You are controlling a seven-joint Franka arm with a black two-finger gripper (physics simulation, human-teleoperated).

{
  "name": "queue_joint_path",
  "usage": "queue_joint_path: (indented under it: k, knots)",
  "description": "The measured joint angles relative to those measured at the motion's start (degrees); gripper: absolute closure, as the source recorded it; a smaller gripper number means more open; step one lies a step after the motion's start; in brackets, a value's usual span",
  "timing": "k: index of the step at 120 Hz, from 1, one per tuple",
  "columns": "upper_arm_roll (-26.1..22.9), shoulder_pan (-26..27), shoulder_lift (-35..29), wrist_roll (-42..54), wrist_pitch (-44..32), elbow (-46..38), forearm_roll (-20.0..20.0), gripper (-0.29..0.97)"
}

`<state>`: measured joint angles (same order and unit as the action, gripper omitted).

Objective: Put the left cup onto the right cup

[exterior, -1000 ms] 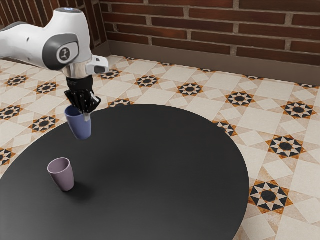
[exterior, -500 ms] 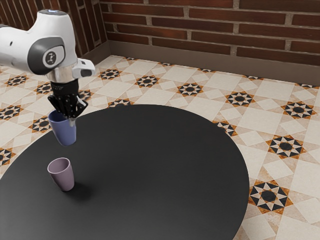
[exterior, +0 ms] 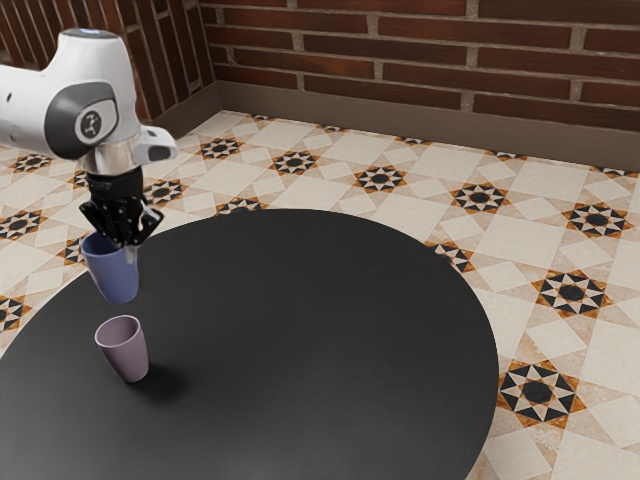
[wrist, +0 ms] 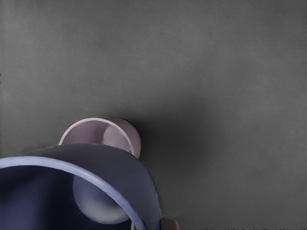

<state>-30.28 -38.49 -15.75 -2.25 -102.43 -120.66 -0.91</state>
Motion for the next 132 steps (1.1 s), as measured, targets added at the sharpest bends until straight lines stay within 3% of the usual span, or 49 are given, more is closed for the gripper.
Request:
queue_joint_path:
  k: [132]
  knots:
    - [-0.14, -3.88, 4.55, -0.23, -2.12, -0.93, -0.23, 0.78]
